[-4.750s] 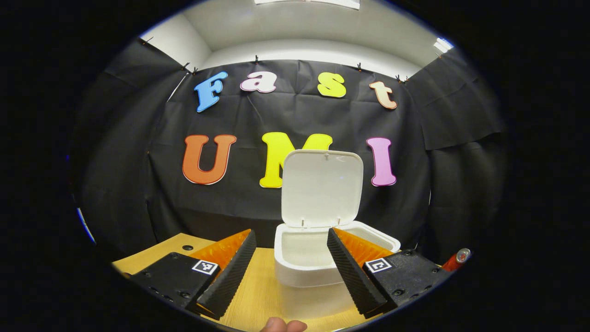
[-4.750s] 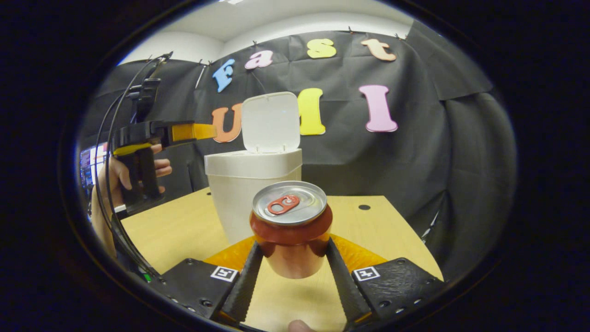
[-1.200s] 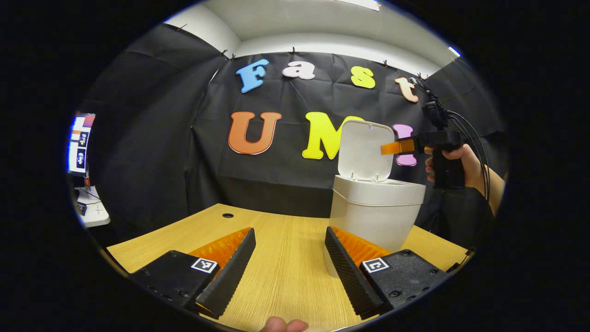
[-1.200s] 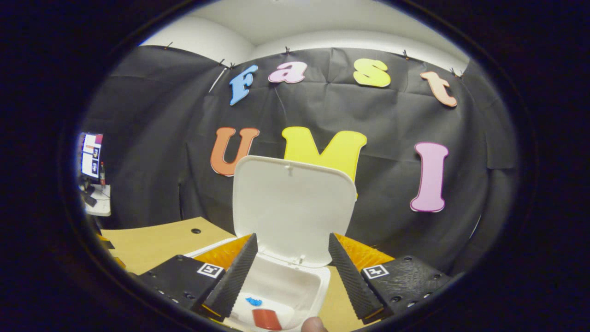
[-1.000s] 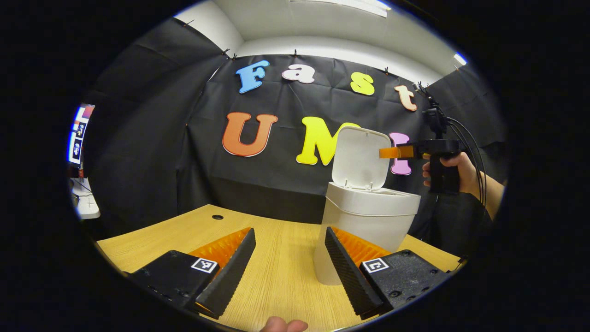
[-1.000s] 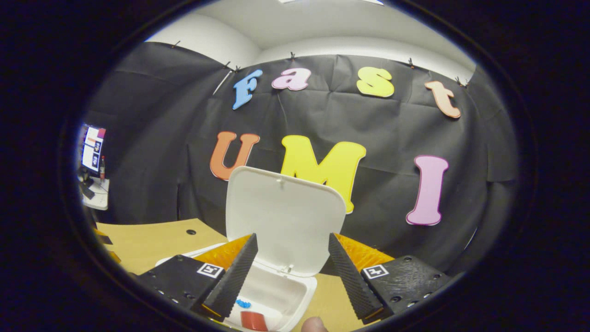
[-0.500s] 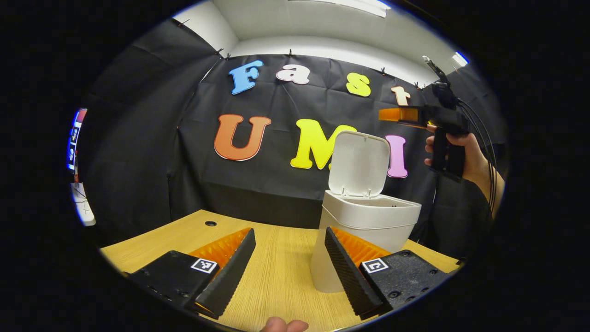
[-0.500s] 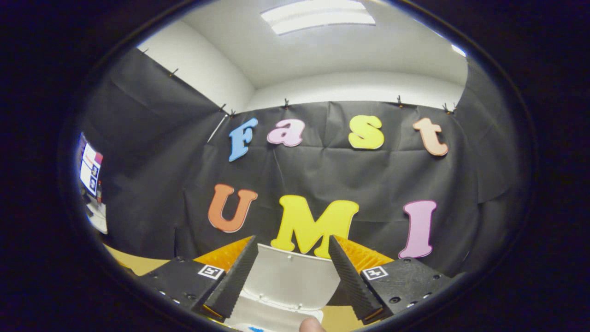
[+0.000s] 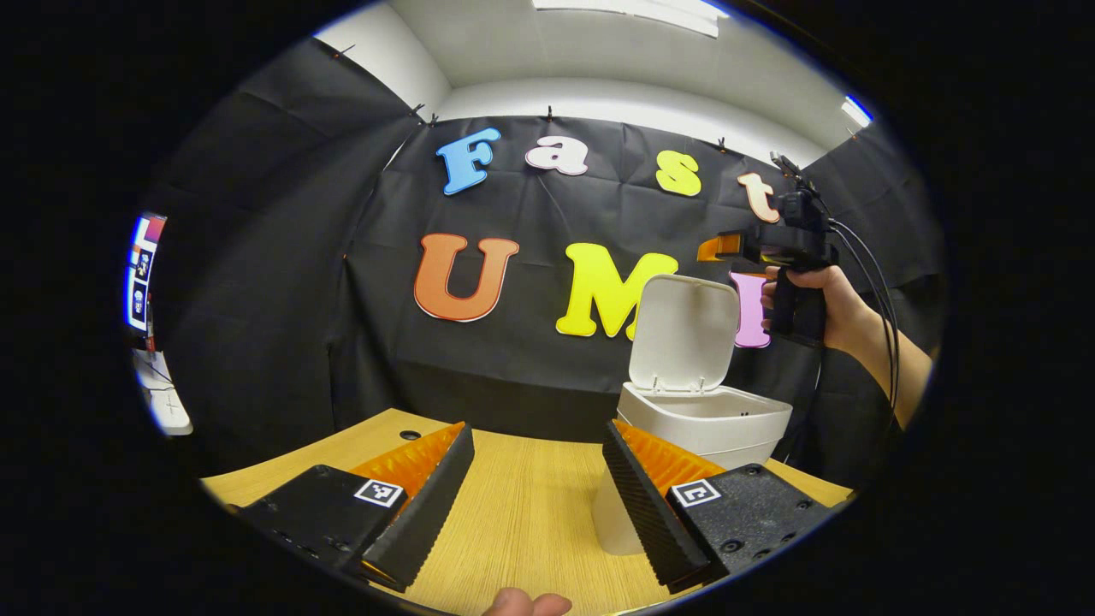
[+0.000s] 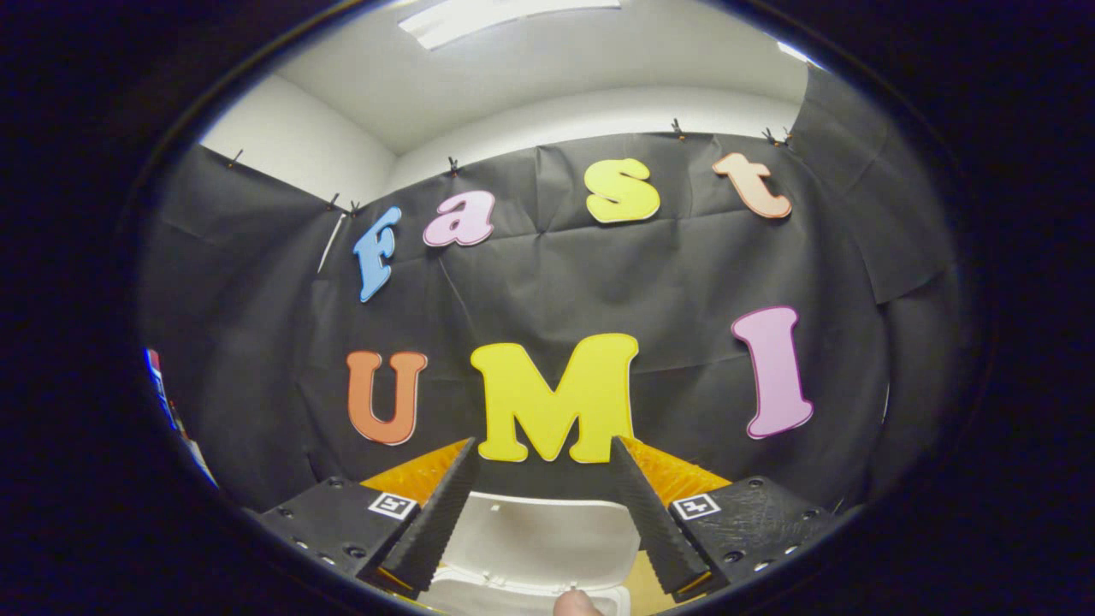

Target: Press the lid of the desktop garbage bin to open it, pick up the crumpled paper on the desktop and throw it into the bin, then pick up the pop can on the desktop and drop it into the bin, and finally close the garbage bin lid.

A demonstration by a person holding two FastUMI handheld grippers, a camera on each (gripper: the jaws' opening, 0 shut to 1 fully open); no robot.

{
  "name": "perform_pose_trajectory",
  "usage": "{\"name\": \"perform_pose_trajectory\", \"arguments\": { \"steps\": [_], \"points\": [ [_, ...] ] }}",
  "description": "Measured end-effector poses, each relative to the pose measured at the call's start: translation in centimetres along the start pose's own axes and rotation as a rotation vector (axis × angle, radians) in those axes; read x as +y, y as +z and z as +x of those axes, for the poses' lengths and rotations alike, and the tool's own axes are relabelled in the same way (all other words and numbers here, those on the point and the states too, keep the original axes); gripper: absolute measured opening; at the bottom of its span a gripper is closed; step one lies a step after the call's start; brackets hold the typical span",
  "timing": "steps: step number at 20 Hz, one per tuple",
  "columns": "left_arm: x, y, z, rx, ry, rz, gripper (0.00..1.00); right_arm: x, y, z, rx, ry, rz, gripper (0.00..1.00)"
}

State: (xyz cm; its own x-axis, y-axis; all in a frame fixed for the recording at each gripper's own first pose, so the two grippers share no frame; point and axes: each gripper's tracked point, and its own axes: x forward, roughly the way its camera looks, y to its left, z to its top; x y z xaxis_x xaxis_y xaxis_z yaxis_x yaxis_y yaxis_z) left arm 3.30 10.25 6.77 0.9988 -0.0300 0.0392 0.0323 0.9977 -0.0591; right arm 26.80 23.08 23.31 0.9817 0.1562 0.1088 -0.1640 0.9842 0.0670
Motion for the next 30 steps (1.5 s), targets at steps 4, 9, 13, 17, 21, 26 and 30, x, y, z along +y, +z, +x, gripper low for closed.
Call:
{"name": "perform_pose_trajectory", "arguments": {
  "steps": [4,9,13,17,21,26,30],
  "points": [
    [-1.5,-1.3,-0.1,0.033,-0.032,0.012,0.98,1.3,-0.1,0.3,0.012,0.022,-0.001,0.9],
    [-2.0,-2.2,-0.7,0.048,-0.043,0.065,0.98,2.3,-1.0,0.6,0.035,0.041,-0.032,0.9],
    [-1.7,-1.8,-1.2,0.036,-0.034,0.057,0.98,2.2,-2.2,1.1,0.07,0.04,-0.018,0.9],
    [-1.6,-2.5,-1.6,0.049,-0.031,0.037,0.98,2.4,-3.6,1.3,0.113,0.045,-0.038,0.91],
    [-0.8,-3.0,-2.0,0.068,-0.013,0.031,0.98,2.6,-3.6,1.0,0.117,0.048,-0.038,0.91],
    [-0.6,-2.8,-2.6,0.061,-0.008,0.029,0.98,2.8,-3.7,-0.4,0.144,0.04,-0.041,0.92],
    [-0.5,-2.9,-3.2,0.068,-0.003,0.022,0.98,2.9,-3.9,-1.3,0.165,0.034,-0.039,0.91]
  ]
}}
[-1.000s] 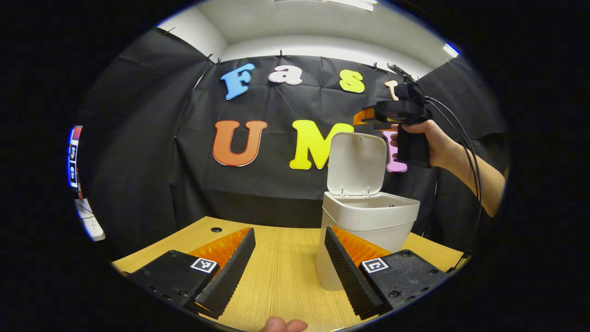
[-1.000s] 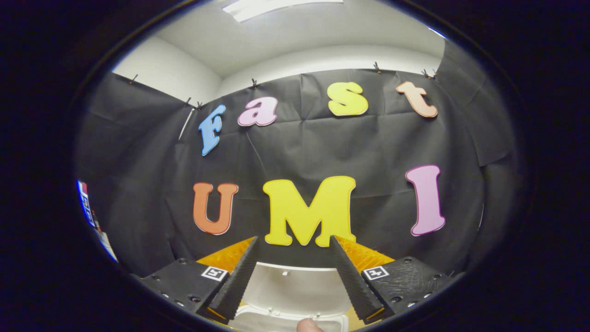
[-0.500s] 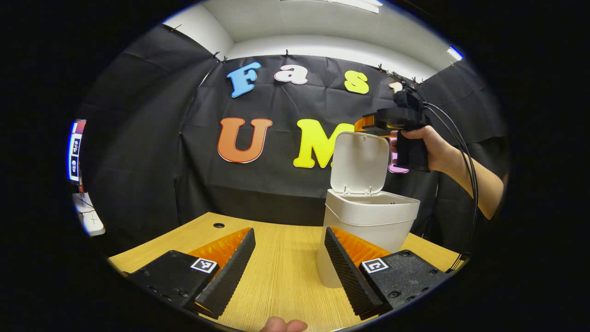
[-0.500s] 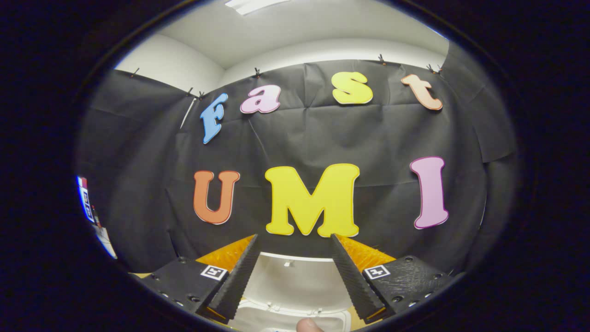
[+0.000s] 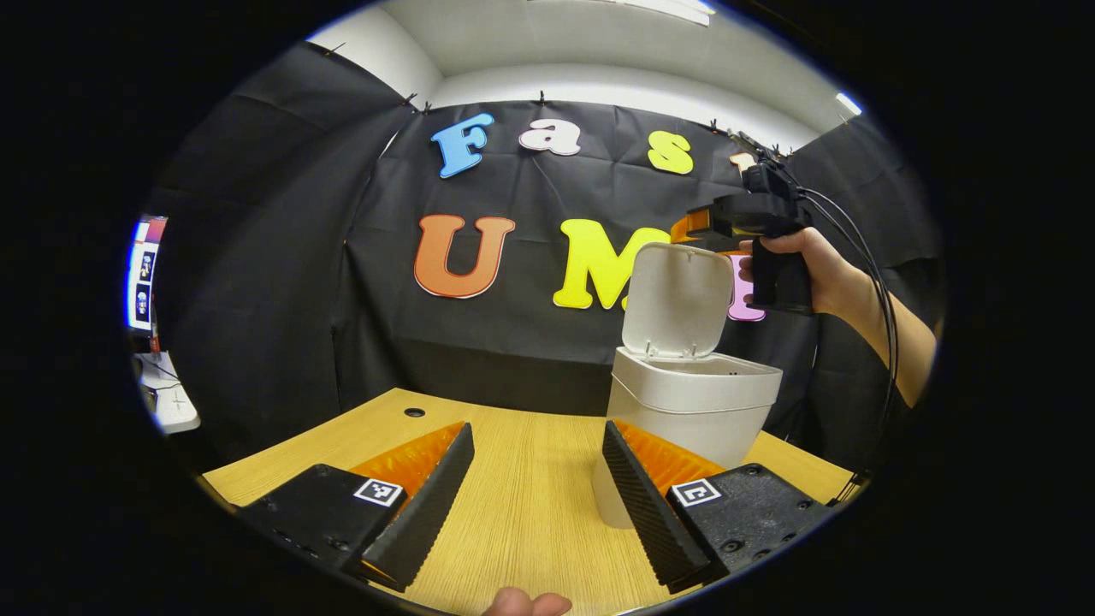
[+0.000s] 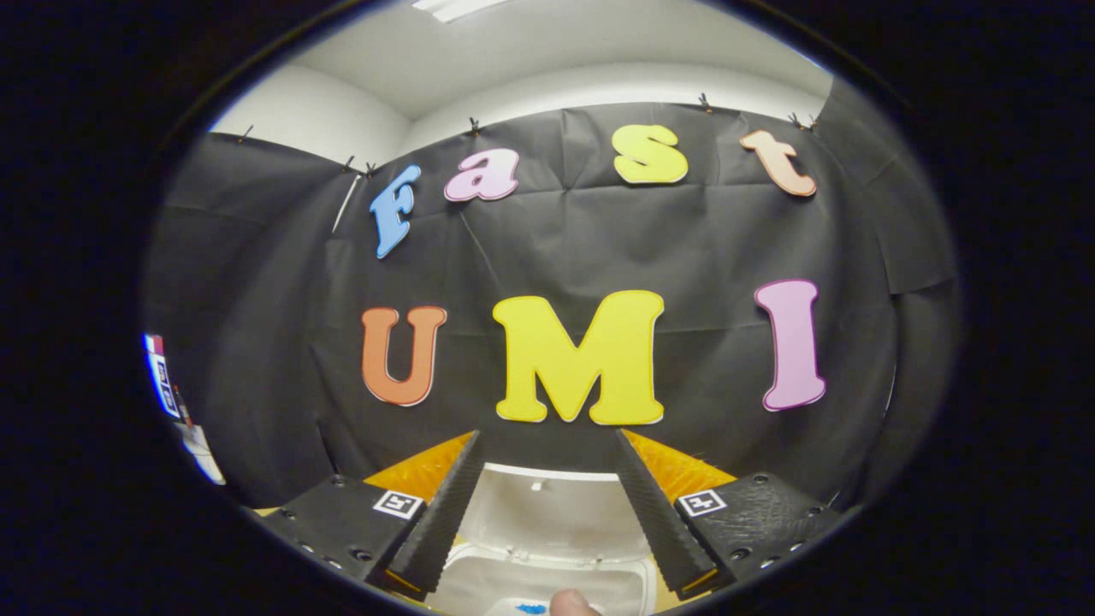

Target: Press the lid of the desktop garbage bin to open it, pick up the crumpled paper on the desktop and throw it into the bin, then pick up the pop can on the desktop and drop it into the bin, and finally close the garbage bin lid.

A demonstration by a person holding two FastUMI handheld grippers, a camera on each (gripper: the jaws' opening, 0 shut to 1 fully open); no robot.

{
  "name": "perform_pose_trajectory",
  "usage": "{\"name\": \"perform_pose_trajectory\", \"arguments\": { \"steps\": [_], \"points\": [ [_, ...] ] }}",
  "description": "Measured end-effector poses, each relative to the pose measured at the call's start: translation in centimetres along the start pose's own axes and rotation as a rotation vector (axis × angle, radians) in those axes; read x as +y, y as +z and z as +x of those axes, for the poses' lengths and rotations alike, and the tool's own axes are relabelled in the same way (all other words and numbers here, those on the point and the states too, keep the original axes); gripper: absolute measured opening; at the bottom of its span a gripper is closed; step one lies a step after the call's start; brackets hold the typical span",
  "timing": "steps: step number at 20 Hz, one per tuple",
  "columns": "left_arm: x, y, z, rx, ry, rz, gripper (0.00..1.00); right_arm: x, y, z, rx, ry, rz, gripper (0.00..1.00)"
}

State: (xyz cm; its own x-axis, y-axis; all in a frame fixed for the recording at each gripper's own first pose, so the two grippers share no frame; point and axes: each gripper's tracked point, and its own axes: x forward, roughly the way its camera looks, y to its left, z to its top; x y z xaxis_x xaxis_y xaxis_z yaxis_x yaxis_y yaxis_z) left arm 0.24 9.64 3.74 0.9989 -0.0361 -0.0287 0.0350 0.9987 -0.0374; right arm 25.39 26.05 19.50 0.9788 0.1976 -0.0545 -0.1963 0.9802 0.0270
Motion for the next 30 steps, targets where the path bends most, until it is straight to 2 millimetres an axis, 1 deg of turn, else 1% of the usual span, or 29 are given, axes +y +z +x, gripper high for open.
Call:
{"name": "perform_pose_trajectory", "arguments": {
  "steps": [1,2,3,5,7,9,10,11,12,13,14,15,16,17,18,19,20,21,23,24,25,27,30],
  "points": [
    [0.1,0.0,-0.2,-0.001,0.002,0.003,0.98,0.1,-0.1,-0.3,0.008,0.0,0.001,0.93],
    [0.1,0.1,-0.5,-0.003,0.003,0.004,0.98,0.2,-0.3,-0.7,0.017,-0.001,0.002,0.91],
    [0.1,0.2,-0.7,-0.005,0.006,0.002,0.98,0.2,-0.4,-1.2,0.027,-0.002,0.002,0.94],
    [0.5,0.2,-1.1,-0.004,0.021,0.008,0.98,0.5,-0.9,-2.3,0.047,-0.002,0.0,0.91],
    [0.5,0.3,-1.6,-0.003,0.029,0.018,0.98,0.9,-1.5,-3.5,0.072,0.01,-0.006,0.93],
    [0.3,0.3,-1.8,-0.005,0.027,0.023,0.98,1.7,-3.0,-4.8,0.123,0.045,0.009,0.91],
    [0.3,0.3,-2.0,-0.007,0.028,0.026,0.98,2.0,-4.1,-5.3,0.157,0.06,0.013,0.93],
    [0.2,0.5,-2.3,-0.01,0.031,0.028,1.0,2.0,-5.4,-5.7,0.196,0.067,0.01,0.92],
    [0.0,0.5,-2.4,-0.013,0.028,0.029,1.0,1.7,-6.6,-5.9,0.226,0.067,0.006,0.91],
    [-0.3,0.4,-2.5,-0.013,0.028,0.032,1.0,1.5,-7.5,-6.2,0.249,0.066,0.007,0.93],
    [-0.3,0.2,-2.7,-0.012,0.027,0.042,0.98,1.3,-8.3,-6.5,0.266,0.064,0.008,0.93],
    [-0.4,0.2,-3.0,-0.011,0.029,0.059,1.0,1.2,-8.9,-6.7,0.275,0.066,0.012,0.93],
    [-0.3,0.2,-3.2,-0.01,0.038,0.079,1.0,1.1,-9.6,-7.0,0.281,0.066,0.009,0.93],
    [-0.1,0.1,-3.4,-0.01,0.049,0.096,1.0,0.9,-10.2,-7.3,0.284,0.065,-0.001,0.93],
    [-0.1,0.1,-3.6,-0.016,0.055,0.102,0.98,0.9,-10.8,-7.6,0.286,0.065,-0.014,0.92],
    [-0.4,0.0,-3.7,-0.02,0.052,0.095,0.98,0.8,-11.2,-7.8,0.287,0.063,-0.029,0.93],
    [-0.6,-0.2,-3.8,-0.021,0.048,0.083,0.98,0.8,-11.7,-8.2,0.285,0.061,-0.048,0.92],
    [-0.9,-0.4,-3.8,-0.017,0.046,0.074,0.97,0.9,-12.0,-8.5,0.282,0.061,-0.069,0.93],
    [-1.0,-0.7,-3.8,-0.011,0.047,0.066,0.98,1.5,-13.0,-9.4,0.281,0.084,-0.111,0.94],
    [-1.1,-0.8,-3.8,-0.009,0.047,0.063,0.98,1.8,-13.3,-9.7,0.277,0.093,-0.129,0.93],
    [-1.2,-0.8,-3.9,-0.007,0.047,0.061,0.98,1.9,-13.4,-9.9,0.268,0.097,-0.139,0.93],
    [-1.6,-0.8,-3.8,-0.007,0.041,0.054,0.98,2.0,-14.0,-10.3,0.255,0.103,-0.145,0.94],
    [-2.1,-1.6,-3.6,0.008,0.034,0.054,0.98,1.9,-15.5,-10.9,0.274,0.11,-0.106,0.94]
  ]
}}
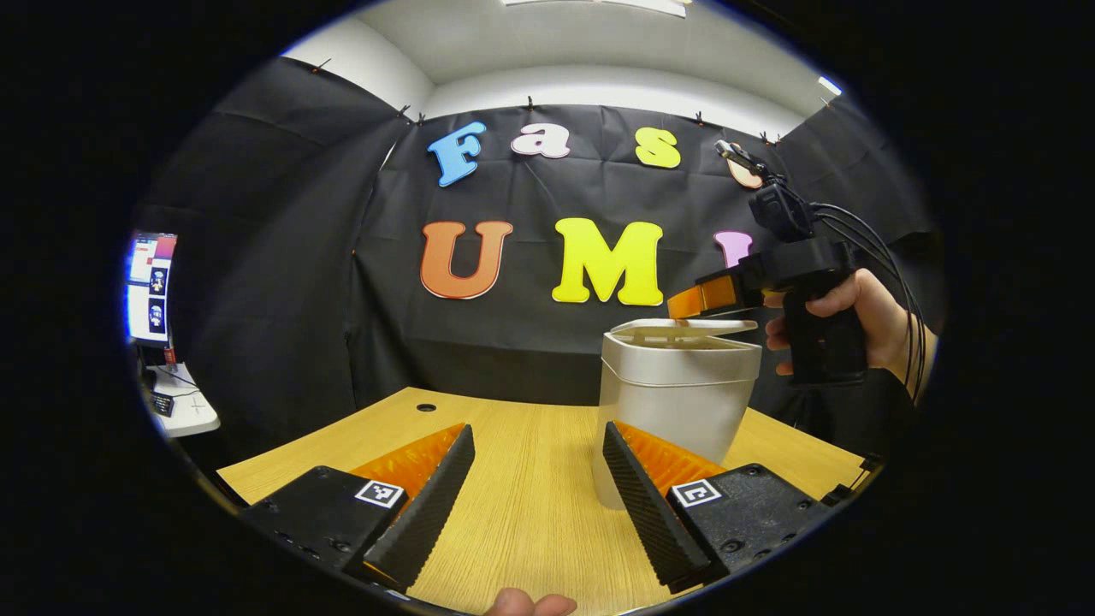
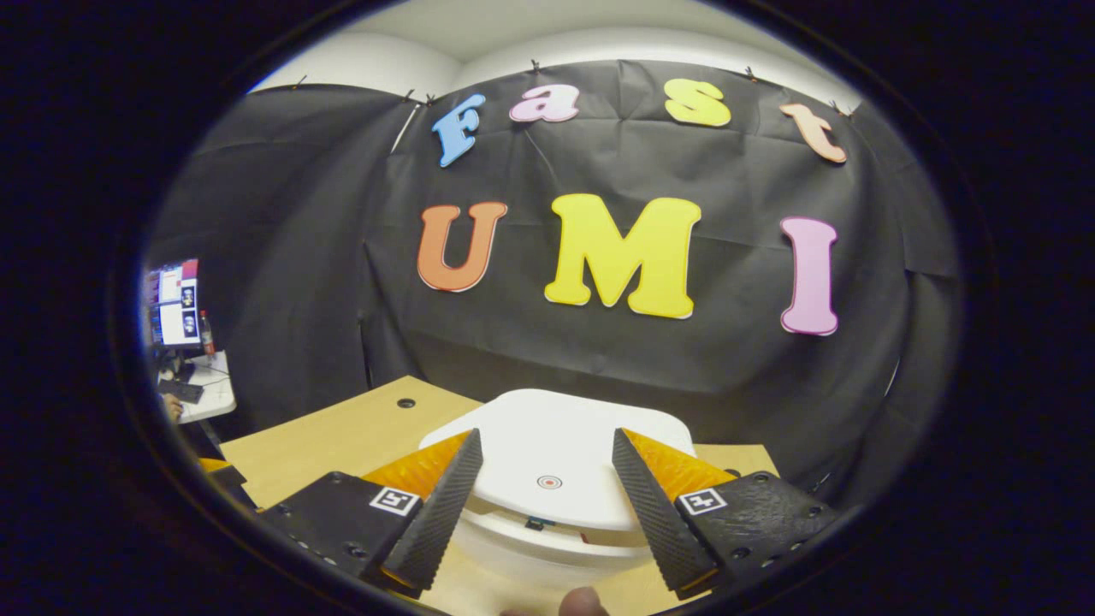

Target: Press the lid of the desktop garbage bin to open it, pick up the crumpled paper on the desktop and throw it into the bin, then pick up the pop can on the desktop and drop it into the bin, and finally close the garbage bin lid.

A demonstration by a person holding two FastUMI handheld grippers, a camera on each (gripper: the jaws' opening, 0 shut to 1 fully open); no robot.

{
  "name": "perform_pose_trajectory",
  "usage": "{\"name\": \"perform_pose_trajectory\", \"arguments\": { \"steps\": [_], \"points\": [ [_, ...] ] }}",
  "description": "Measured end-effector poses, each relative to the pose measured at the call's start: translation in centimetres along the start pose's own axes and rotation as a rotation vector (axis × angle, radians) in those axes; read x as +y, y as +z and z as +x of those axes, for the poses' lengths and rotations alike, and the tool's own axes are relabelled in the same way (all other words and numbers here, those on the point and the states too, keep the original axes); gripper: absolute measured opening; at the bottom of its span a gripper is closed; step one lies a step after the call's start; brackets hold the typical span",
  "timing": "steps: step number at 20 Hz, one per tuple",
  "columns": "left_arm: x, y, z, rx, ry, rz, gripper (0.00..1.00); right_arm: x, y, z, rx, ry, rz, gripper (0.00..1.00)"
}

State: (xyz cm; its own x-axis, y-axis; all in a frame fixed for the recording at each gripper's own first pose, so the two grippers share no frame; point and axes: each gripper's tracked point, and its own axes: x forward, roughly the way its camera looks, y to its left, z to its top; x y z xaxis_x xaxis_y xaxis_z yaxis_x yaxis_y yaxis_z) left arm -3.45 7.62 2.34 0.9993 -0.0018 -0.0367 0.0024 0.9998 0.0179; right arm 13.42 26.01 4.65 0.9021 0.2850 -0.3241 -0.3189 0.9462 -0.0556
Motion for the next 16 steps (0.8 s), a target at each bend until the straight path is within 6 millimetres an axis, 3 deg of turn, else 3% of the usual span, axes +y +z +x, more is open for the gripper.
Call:
{"name": "perform_pose_trajectory", "arguments": {
  "steps": [5,14,16],
  "points": [
    [-1.0,-1.1,0.8,0.016,-0.014,-0.017,0.98,0.4,-2.3,0.3,0.011,0.01,0.048,0.95],
    [-1.6,-1.3,1.2,0.035,-0.006,-0.023,0.98,0.4,-2.4,0.0,-0.047,0.008,0.087,0.95],
    [-1.9,-0.5,0.9,0.018,-0.004,-0.013,0.98,0.5,-2.4,0.0,-0.062,-0.001,0.079,0.95]
  ]
}}
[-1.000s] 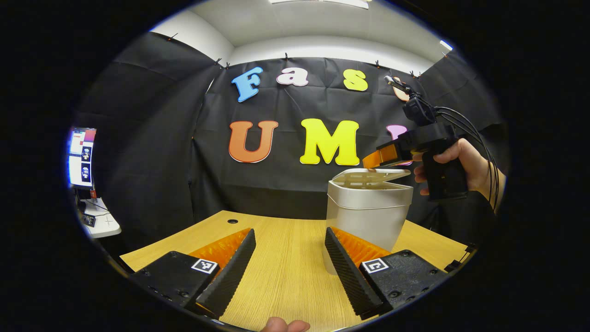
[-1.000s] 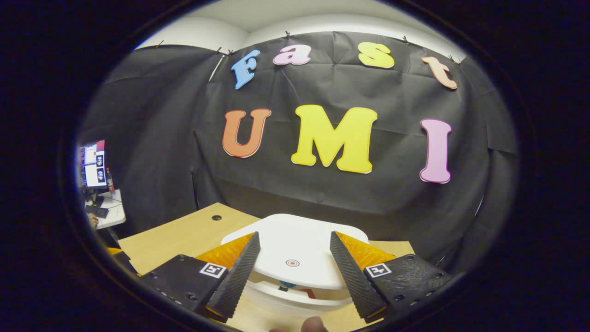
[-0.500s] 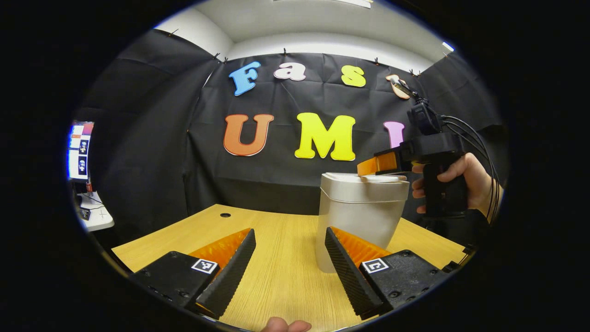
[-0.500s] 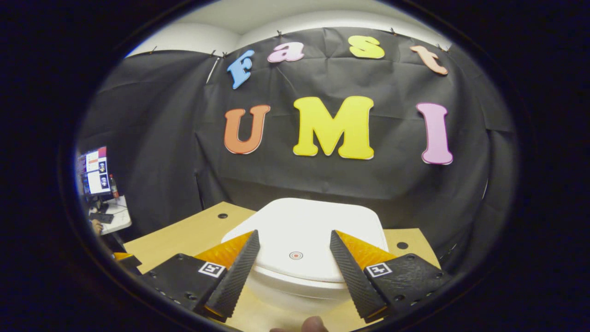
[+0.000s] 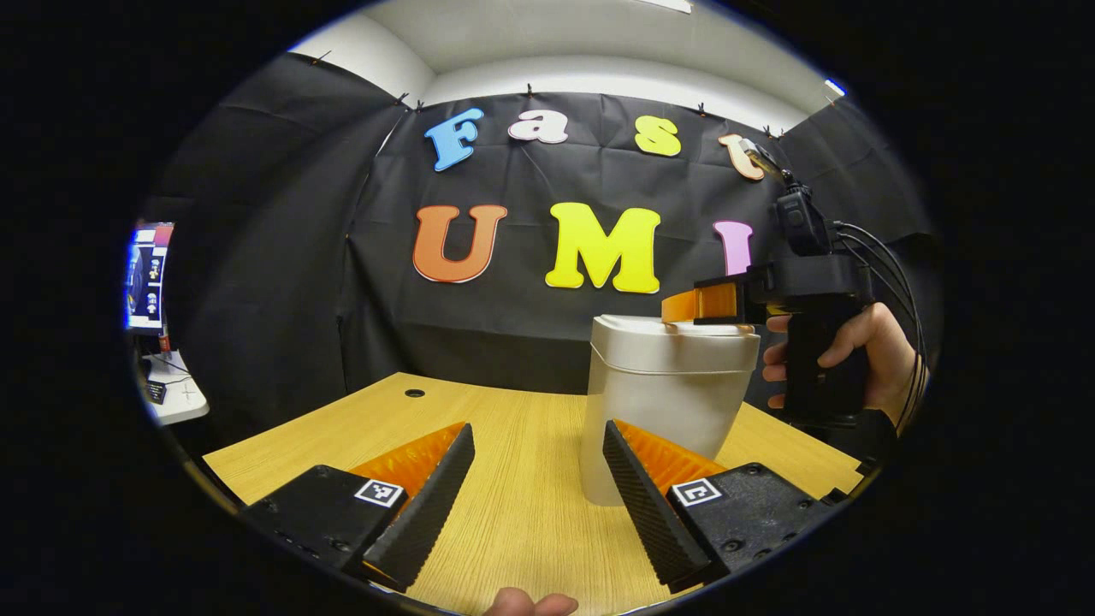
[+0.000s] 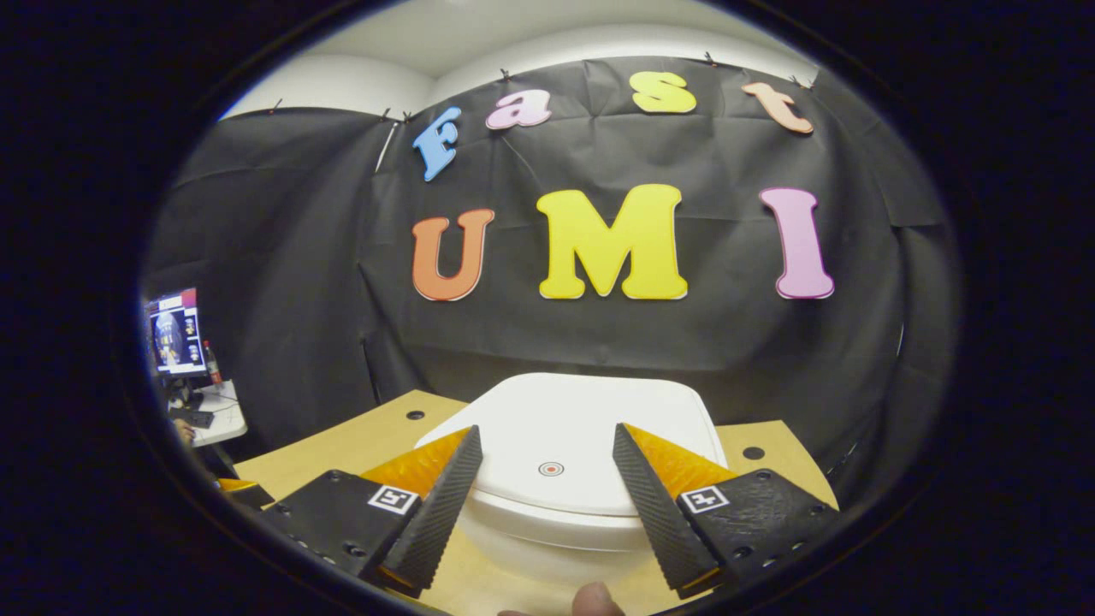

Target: Press the lid of the desktop garbage bin to open it, pick up the crumpled paper on the desktop and throw it into the bin, then pick up the pop can on the desktop and drop it into the bin, and finally close the garbage bin lid.

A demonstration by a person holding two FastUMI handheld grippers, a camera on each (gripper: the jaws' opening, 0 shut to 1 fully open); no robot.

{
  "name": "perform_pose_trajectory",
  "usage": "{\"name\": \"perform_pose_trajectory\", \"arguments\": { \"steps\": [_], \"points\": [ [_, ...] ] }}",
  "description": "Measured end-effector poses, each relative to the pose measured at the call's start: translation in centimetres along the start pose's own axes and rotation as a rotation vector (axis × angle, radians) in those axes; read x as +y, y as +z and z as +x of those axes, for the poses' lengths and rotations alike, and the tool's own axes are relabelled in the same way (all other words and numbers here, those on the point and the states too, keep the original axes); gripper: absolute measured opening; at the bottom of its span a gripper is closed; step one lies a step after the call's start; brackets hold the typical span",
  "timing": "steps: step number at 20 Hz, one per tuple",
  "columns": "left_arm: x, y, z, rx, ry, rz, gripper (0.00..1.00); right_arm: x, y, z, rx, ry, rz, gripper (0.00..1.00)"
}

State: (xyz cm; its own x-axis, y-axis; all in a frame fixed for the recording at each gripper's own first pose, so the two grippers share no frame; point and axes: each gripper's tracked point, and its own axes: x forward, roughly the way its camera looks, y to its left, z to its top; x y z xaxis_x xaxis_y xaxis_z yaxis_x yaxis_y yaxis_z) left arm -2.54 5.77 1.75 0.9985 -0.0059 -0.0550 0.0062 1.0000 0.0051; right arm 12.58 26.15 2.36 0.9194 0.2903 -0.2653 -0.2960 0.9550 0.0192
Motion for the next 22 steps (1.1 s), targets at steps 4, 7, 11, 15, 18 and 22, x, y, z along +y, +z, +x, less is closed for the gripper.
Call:
{"name": "perform_pose_trajectory", "arguments": {
  "steps": [4,7,11,15,18,22],
  "points": [
    [0.0,0.6,-0.2,-0.03,0.001,0.032,0.97,-0.1,-0.5,0.1,-0.01,-0.003,0.028,0.96],
    [0.5,0.8,-0.2,-0.041,0.0,0.027,0.98,-0.2,-1.2,0.2,-0.017,-0.028,-0.002,0.97],
    [1.7,0.8,-0.2,-0.062,0.017,0.02,0.98,-0.1,-1.4,0.2,-0.064,-0.055,-0.016,0.98],
    [2.4,0.3,0.1,-0.059,0.031,-0.016,0.98,-0.2,-1.1,0.1,-0.084,-0.066,0.001,0.98],
    [2.1,-0.2,0.2,-0.037,0.022,-0.044,0.98,-0.3,-0.3,-0.2,-0.13,-0.11,-0.007,0.95],
    [2.3,0.0,0.3,-0.038,0.03,-0.032,0.98,-1.2,2.5,-1.6,-0.226,-0.138,-0.024,0.95]
  ]
}}
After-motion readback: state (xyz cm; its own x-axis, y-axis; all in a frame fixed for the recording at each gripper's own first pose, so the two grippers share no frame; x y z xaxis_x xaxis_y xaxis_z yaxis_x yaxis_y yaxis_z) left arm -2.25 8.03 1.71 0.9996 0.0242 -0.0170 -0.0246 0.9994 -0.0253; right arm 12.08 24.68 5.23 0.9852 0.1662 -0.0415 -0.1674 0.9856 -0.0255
